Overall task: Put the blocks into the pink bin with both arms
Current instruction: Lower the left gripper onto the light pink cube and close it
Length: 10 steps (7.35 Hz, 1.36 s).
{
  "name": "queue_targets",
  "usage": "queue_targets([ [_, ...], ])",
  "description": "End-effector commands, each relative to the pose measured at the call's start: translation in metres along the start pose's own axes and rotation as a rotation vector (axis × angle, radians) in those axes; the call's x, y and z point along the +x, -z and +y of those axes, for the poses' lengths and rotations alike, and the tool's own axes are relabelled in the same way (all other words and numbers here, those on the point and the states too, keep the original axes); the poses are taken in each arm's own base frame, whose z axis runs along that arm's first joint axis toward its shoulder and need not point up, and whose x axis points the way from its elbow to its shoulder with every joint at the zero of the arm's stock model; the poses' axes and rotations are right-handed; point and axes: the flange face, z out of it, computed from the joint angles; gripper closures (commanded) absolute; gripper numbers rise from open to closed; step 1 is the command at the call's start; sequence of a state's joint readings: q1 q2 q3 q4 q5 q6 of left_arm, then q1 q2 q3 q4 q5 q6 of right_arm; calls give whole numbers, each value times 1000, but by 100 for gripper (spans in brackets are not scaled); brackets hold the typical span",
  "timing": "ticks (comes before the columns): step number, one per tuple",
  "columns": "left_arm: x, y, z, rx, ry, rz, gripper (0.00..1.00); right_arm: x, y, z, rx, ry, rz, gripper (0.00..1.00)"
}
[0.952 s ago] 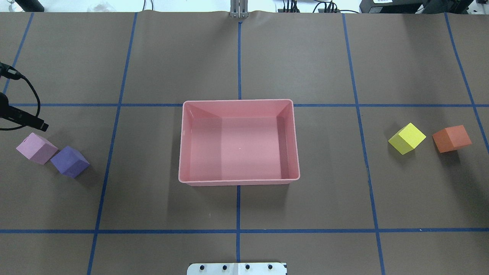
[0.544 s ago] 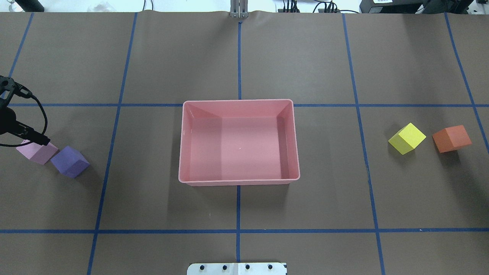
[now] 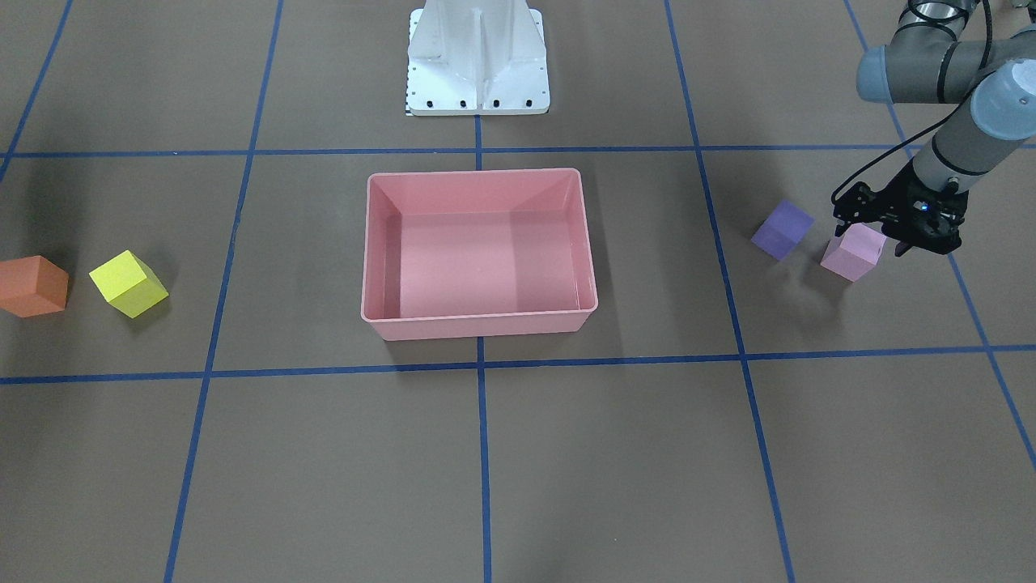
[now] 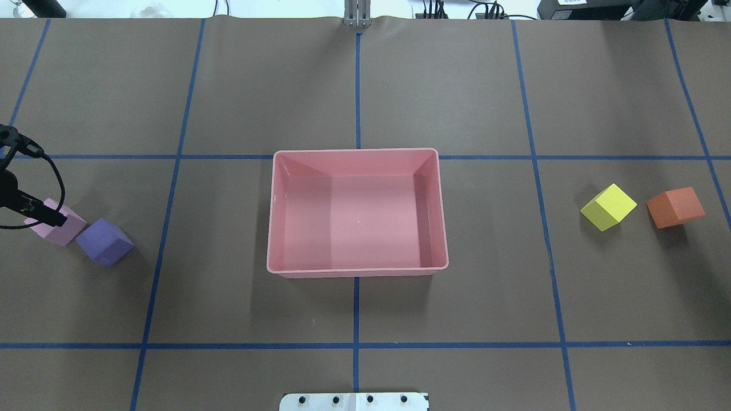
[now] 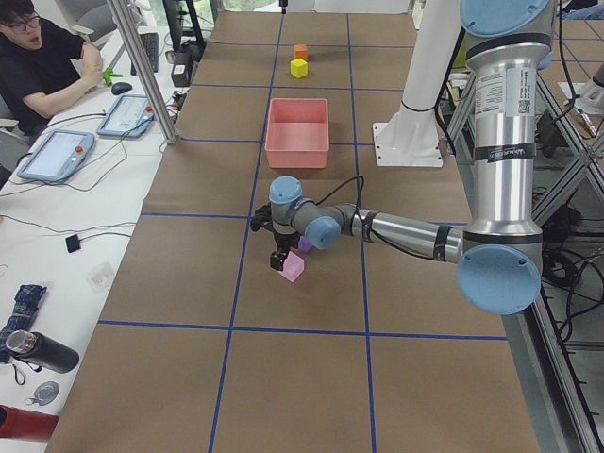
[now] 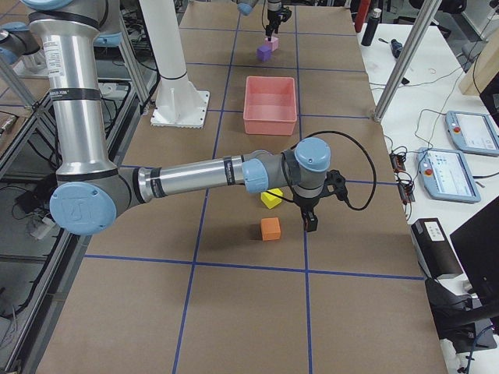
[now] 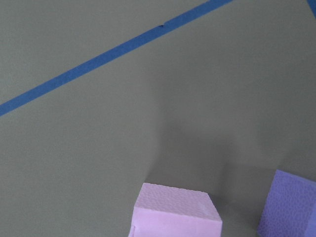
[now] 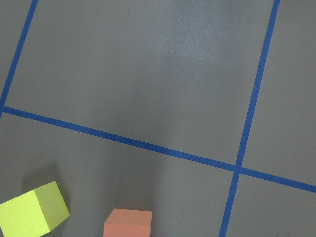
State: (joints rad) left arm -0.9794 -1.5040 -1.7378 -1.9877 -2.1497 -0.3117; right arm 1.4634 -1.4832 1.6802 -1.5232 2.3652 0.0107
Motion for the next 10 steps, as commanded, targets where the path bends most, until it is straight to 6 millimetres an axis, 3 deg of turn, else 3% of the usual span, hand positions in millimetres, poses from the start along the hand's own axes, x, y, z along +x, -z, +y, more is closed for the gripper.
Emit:
queue_targets([
  [1,-3,-6,2,-13,5,-3,1,-2,2,0,4,4,-2,0],
  [5,-4,-21,2,-38,16,-3,1,-3,0,0,0,1,-31,0],
  [8,11,-39,1,-68,16,10,1,-3,0,-1,0,1,-31,0],
  [9,16,-41,-1,-70,55,12,27,-4,1,-1,1,3,-31,0],
  [10,13,-42,0,-72,66,6,83,-5,2,-1,4,3,-38,0],
])
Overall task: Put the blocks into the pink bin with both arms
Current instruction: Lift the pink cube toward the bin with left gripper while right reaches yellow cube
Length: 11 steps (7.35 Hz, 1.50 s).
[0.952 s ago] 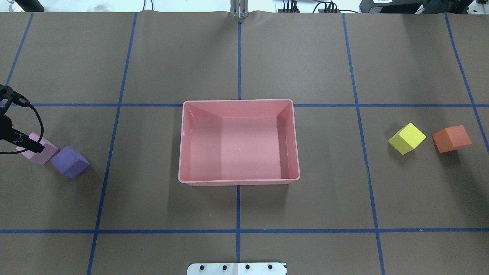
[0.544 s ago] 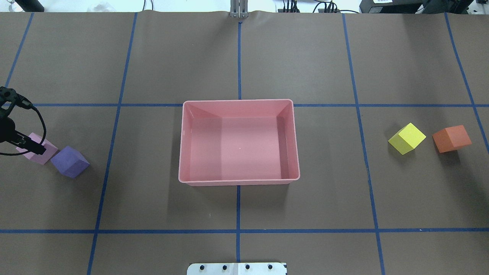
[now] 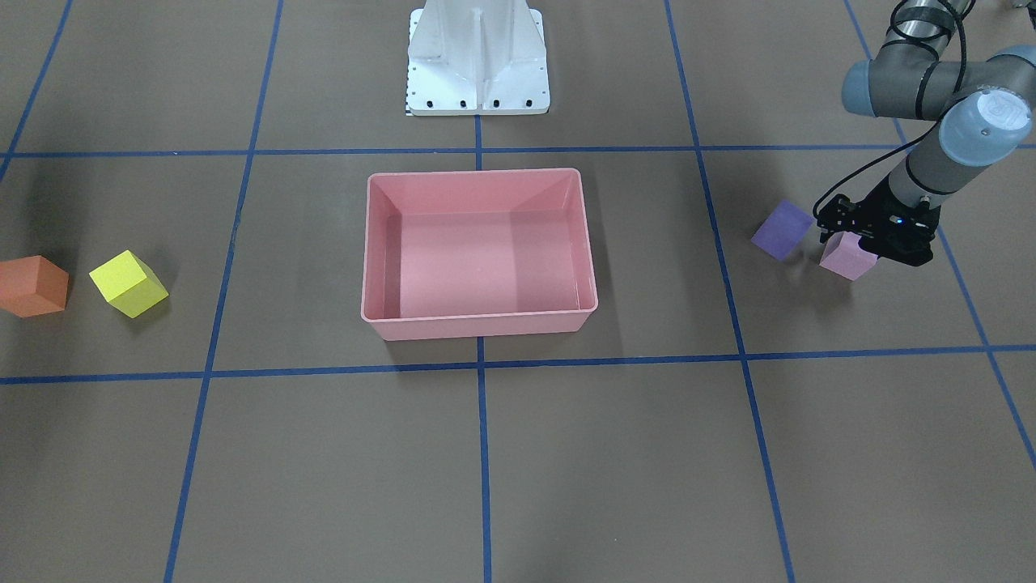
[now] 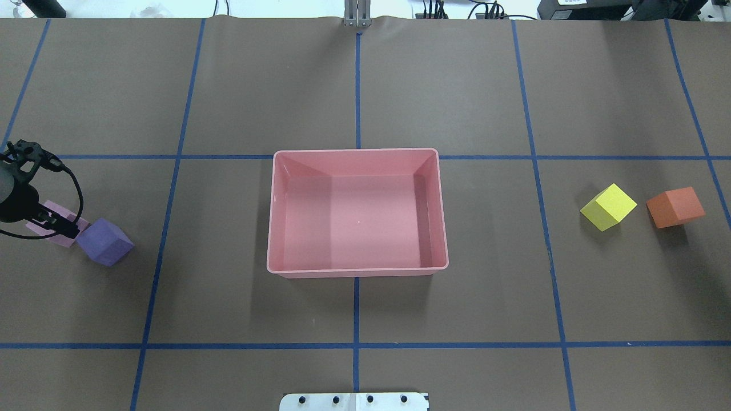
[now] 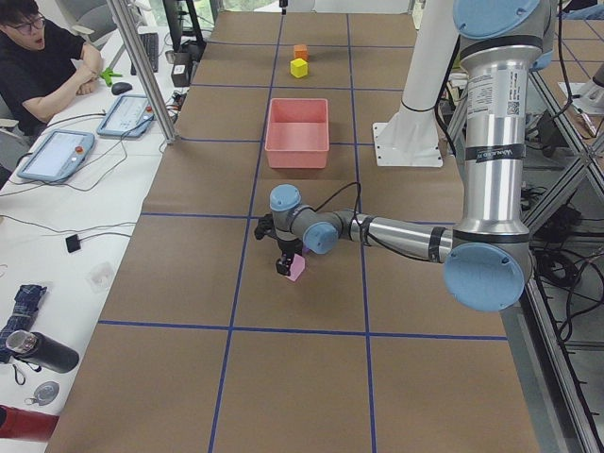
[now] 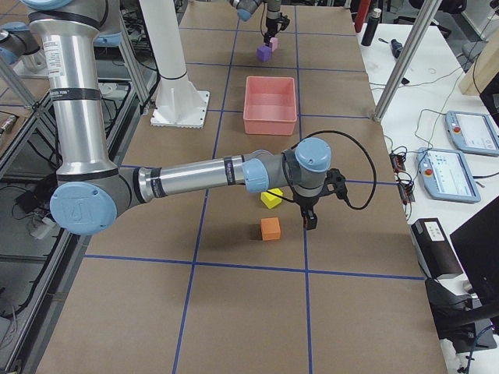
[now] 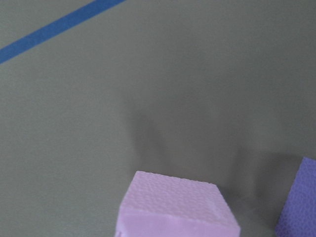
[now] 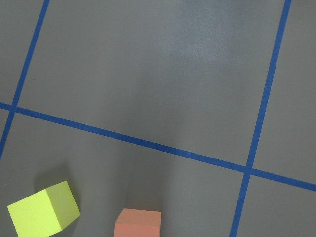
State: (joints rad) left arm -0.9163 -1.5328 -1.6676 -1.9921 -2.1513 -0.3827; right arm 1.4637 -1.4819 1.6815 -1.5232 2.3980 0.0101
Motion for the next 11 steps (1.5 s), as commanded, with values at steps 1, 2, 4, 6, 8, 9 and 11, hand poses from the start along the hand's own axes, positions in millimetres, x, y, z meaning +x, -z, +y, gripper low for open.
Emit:
queue_targets([
  [1,3,2,-2,-1,13,2,100,-3,2,0,4,2,-18,0],
  [2,-4,20,-3,19,33,1,100,-4,2,-1,4,4,-23,0],
  [4,-46,103,-10,2,81,-25,100,-4,1,0,4,4,-20,0],
  [6,-11,187,-68,-3,183,-34,100,-7,-6,-1,-10,16,-8,0],
  [8,57,244,-119,61,498,114,100,-16,-24,-2,-39,23,28,1],
  [9,119,258,-136,58,582,172,100,-43,-43,-7,-68,44,17,1],
  [11,258,258,-161,20,694,236,100,-108,-91,-16,-42,177,57,1],
])
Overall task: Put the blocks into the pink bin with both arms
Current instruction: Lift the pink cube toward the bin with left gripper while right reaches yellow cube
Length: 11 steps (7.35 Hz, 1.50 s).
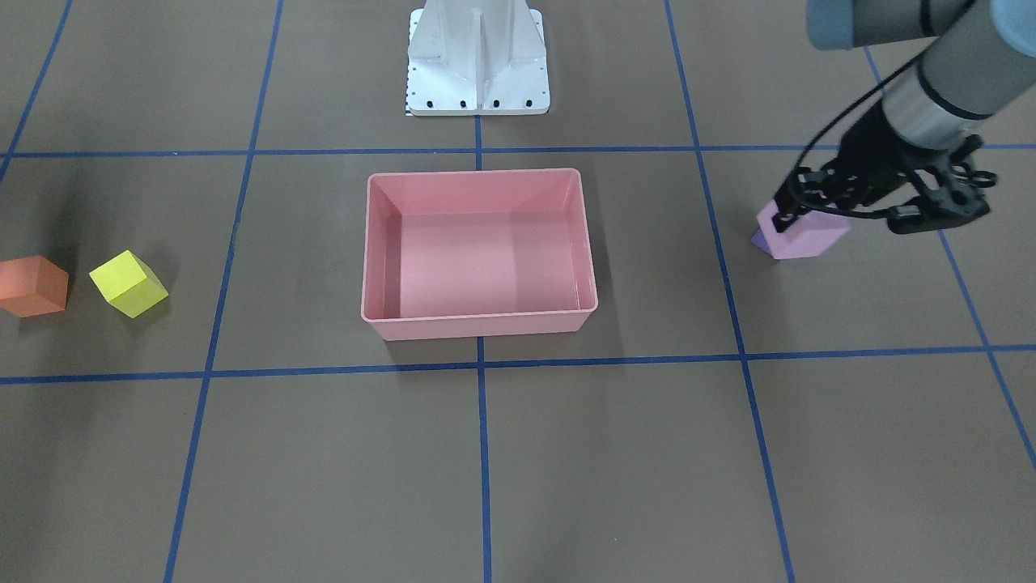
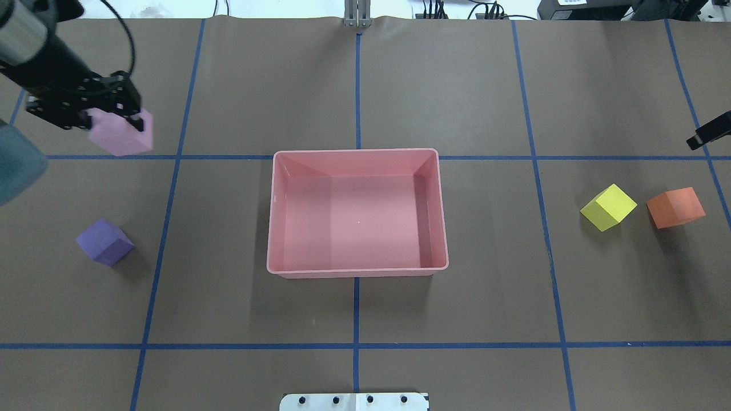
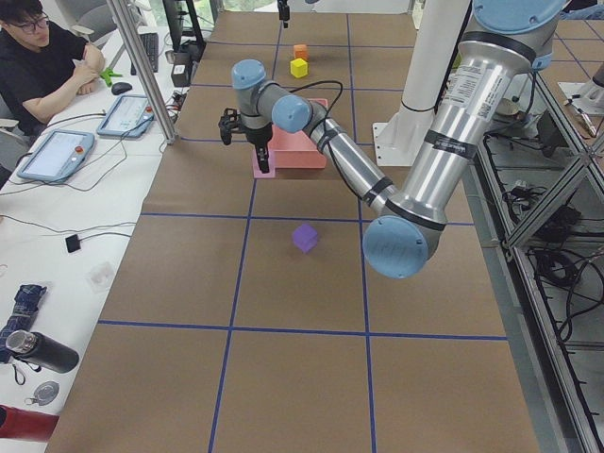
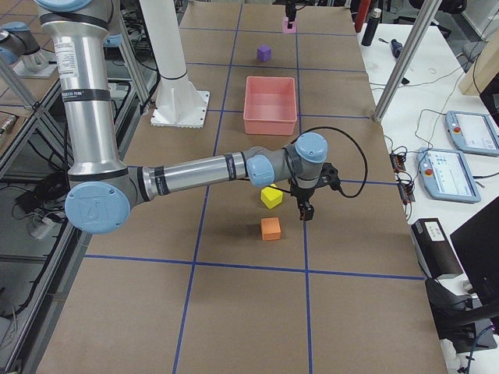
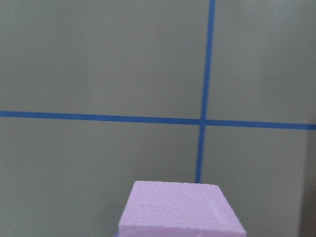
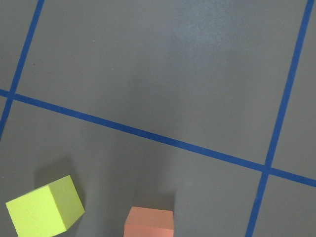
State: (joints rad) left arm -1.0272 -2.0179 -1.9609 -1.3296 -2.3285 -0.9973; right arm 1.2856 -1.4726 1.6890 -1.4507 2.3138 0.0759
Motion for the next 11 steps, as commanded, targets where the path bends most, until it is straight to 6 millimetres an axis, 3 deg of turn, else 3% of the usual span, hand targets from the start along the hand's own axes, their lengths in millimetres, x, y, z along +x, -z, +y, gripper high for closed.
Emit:
queue_targets([
  [1,110,-18,63,-32,104,46,100,-73,-44,-13,23,53,5,1],
  [2,145,-42,94,-57,114,34,100,-96,-52,-15,27,90,-15,0],
  [3,169,-54,108,-29,119,22,100,-110,-57,-16,23,115,-27,0],
  [5,211,-68,118,-52,159,18,100,-128,-71,-13,0,148,-33,0],
  [6,235,-67,114,-53,169,20,100,-135,-75,-14,-5,158,-29,0],
  [7,247,-73,119,-63,168,17,100,-138,-79,-12,-14,163,-33,0],
  [11,253,-84,132,-65,162,9,100,-140,-96,-4,-55,163,-31,0],
])
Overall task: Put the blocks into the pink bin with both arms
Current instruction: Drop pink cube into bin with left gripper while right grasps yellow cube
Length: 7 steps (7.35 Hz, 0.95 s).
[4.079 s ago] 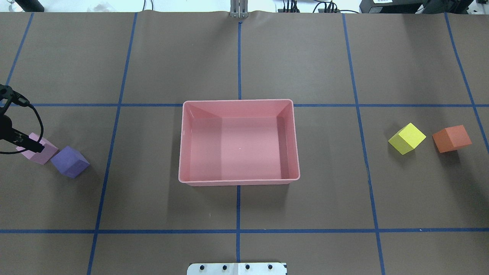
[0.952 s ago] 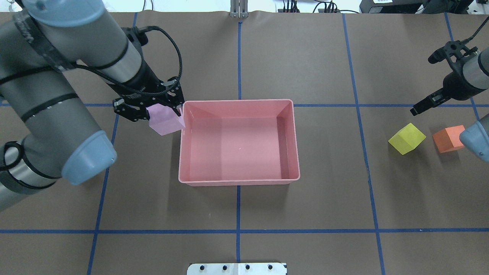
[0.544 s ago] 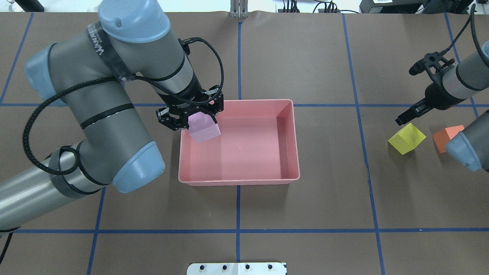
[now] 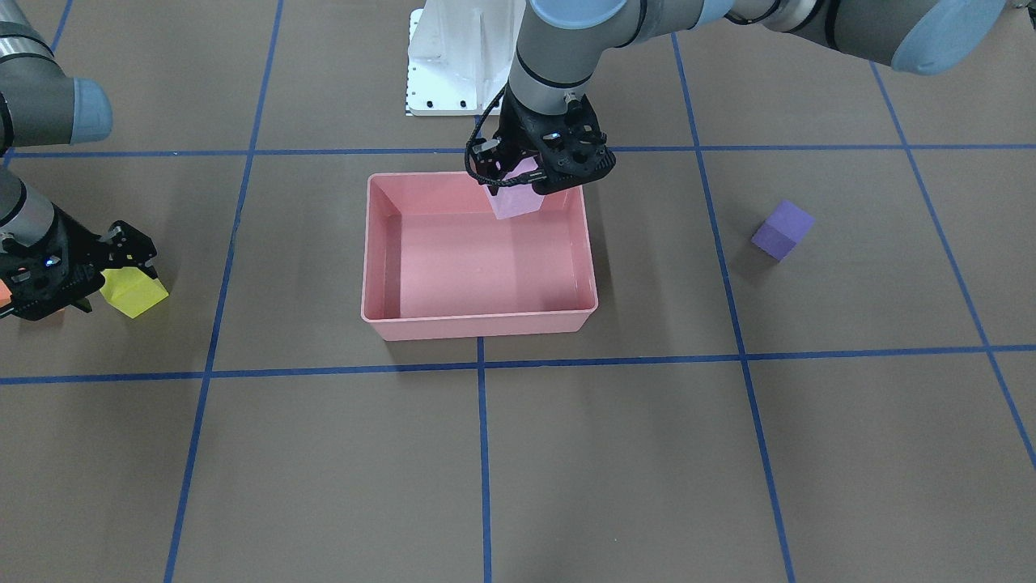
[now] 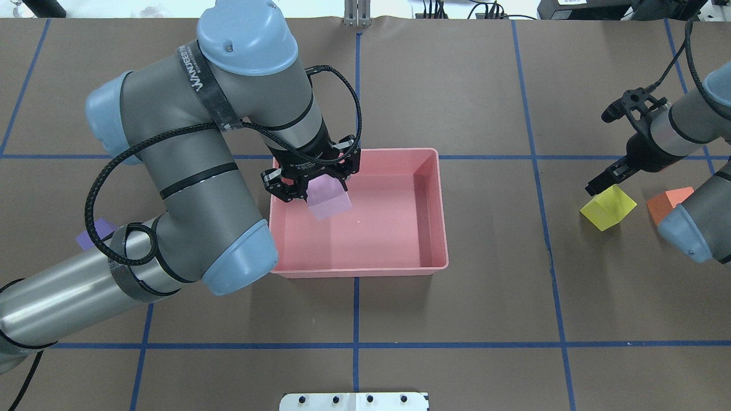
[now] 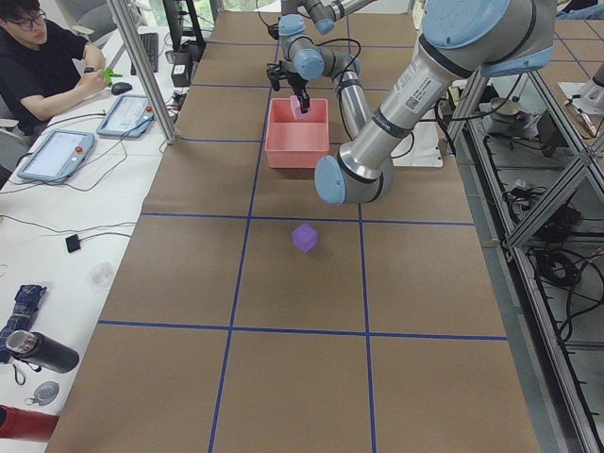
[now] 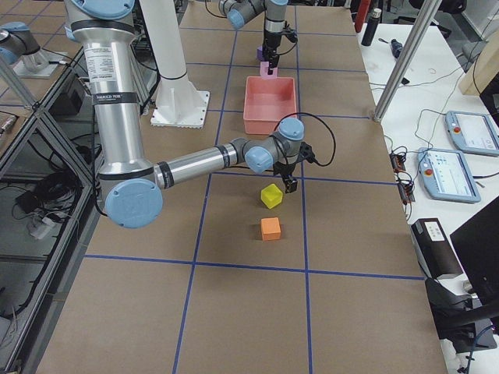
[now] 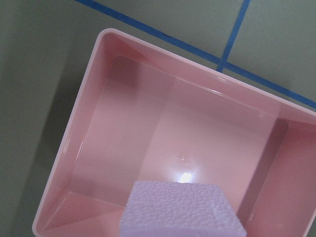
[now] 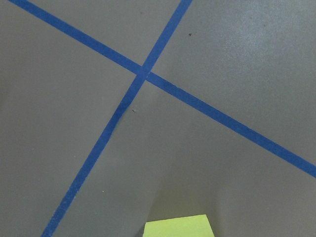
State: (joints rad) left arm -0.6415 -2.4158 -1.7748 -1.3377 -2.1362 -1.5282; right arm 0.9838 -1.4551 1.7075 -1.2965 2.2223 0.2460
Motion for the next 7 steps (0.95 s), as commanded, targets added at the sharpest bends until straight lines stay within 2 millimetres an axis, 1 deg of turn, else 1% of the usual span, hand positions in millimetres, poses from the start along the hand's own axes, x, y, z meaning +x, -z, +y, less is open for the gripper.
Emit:
queue_targets([
  [1,5,-5,8,-11,-9,-3,100,1,-11,8,-27,-4,1,0],
  [2,12,-7,10,-14,-11,-4,100,4,-15,10,-36,-10,1,0],
  [3,14,-8,12,-16,-13,-4,100,8,-20,13,-46,-19,4,0],
  [5,17,-18,14,-24,-24,-2,100,14,-27,23,-66,-30,8,0],
  [7,20,-29,18,-33,-34,-4,100,13,-31,26,-77,-30,5,0],
])
